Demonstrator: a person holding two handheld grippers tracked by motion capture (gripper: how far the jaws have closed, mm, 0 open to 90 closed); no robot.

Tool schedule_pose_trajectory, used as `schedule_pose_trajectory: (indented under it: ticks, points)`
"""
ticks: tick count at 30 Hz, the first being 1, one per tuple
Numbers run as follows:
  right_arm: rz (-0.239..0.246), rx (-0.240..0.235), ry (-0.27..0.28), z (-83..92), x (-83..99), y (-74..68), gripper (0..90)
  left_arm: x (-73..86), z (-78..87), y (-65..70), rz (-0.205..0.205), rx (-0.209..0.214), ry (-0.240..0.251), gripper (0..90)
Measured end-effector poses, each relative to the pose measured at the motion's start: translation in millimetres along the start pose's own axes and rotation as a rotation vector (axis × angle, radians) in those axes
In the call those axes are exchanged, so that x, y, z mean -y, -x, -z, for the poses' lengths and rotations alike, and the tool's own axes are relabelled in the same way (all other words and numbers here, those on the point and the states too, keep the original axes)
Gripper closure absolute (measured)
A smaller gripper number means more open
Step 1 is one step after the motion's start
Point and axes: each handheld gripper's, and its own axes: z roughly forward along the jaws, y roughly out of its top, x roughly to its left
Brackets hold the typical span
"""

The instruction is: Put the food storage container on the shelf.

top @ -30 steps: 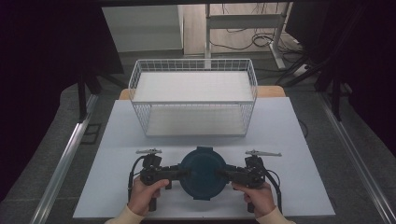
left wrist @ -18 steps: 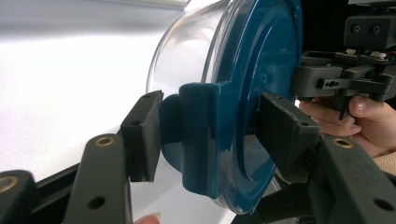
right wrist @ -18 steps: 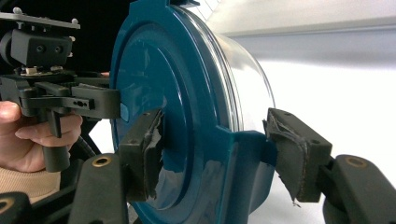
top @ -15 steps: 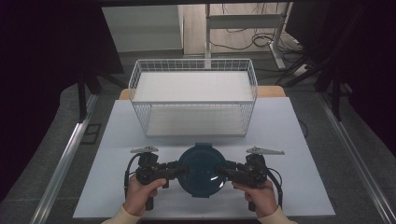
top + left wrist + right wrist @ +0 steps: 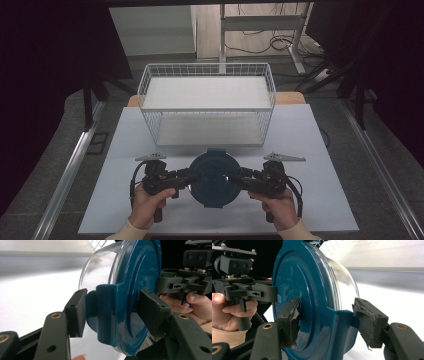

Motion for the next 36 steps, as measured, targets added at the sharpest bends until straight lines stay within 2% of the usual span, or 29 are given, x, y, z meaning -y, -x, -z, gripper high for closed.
schedule_pose_trajectory:
  ticks: [13,19,25,36]
  points:
    - [0.024,0.001,0.01,2.1,-18.1,-5.8,39.7,-16.1,4.9,4.1,-0.017,-0.004,0.02,42.6]
    - [0.038,0.01,0.017,3.0,-29.8,-5.9,39.8,-26.4,3.7,1.8,-0.015,0.011,0.023,42.6]
    - [0.054,0.024,0.028,6.3,-43.3,-7.3,40.0,-41.6,2.4,3.3,-0.02,0.021,0.026,42.4]
    - [0.067,0.014,0.05,8.0,-70.3,-7.2,40.0,-69.2,6.2,9.3,-0.053,0.002,0.043,42.3]
